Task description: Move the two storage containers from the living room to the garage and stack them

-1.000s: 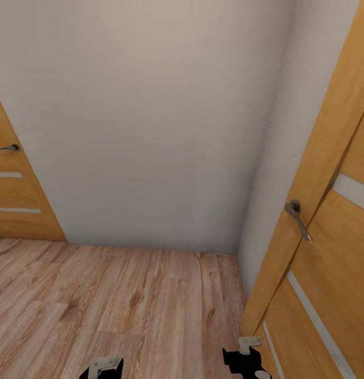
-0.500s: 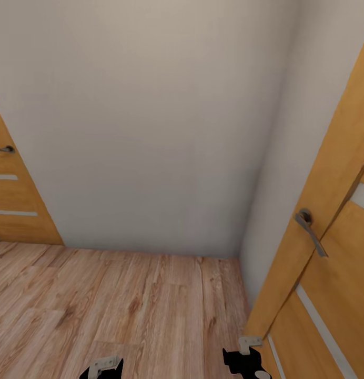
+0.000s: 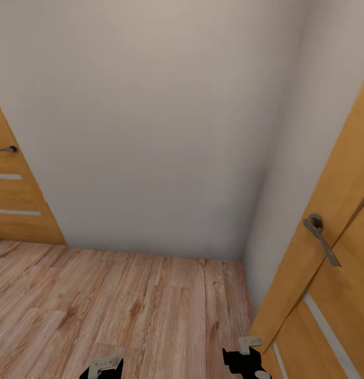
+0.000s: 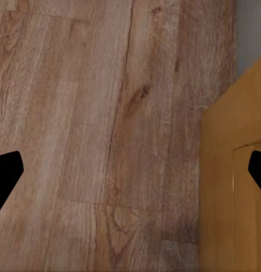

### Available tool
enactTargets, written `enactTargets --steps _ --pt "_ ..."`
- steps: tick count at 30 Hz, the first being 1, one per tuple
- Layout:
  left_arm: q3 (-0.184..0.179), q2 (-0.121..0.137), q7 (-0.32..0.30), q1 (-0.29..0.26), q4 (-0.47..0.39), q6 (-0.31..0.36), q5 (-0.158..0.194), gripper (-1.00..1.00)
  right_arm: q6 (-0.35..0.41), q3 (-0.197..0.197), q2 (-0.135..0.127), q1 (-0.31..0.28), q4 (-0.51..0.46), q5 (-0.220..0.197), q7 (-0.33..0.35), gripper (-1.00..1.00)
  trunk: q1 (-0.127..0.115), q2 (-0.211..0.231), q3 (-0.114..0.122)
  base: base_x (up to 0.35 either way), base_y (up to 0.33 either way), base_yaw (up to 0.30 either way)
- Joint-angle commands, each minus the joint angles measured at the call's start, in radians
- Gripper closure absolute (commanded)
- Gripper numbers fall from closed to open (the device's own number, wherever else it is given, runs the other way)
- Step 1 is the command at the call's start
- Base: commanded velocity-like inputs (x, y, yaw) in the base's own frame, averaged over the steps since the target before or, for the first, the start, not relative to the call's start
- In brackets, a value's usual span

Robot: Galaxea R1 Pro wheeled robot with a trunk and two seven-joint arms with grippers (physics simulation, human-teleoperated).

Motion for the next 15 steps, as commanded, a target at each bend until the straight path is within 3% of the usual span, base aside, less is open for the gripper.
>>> enactTargets --steps 1,10,15 --pt "0.009 -0.001 -0.008 -0.001 0.001 -0.003 -0.005 -1.00 -0.003 0.005 0.000 -0.001 0.001 0.000 -0.005 -1.00 0.000 -0.001 -0.001 0.004 0.000 0.198" --pt "0.009 -0.001 -0.008 -0.001 0.001 -0.002 -0.005 -1.00 -0.003 0.005 0.000 0.000 0.001 0.000 -0.005 -1.00 0.000 -0.001 -0.001 0.008 0.000 0.058" --pt "0.009 -0.001 -0.008 -0.001 0.001 -0.002 -0.005 -1.00 -0.003 0.005 0.000 0.000 0.001 0.000 -0.005 -1.00 0.000 -0.001 -0.001 0.121 0.000 0.006"
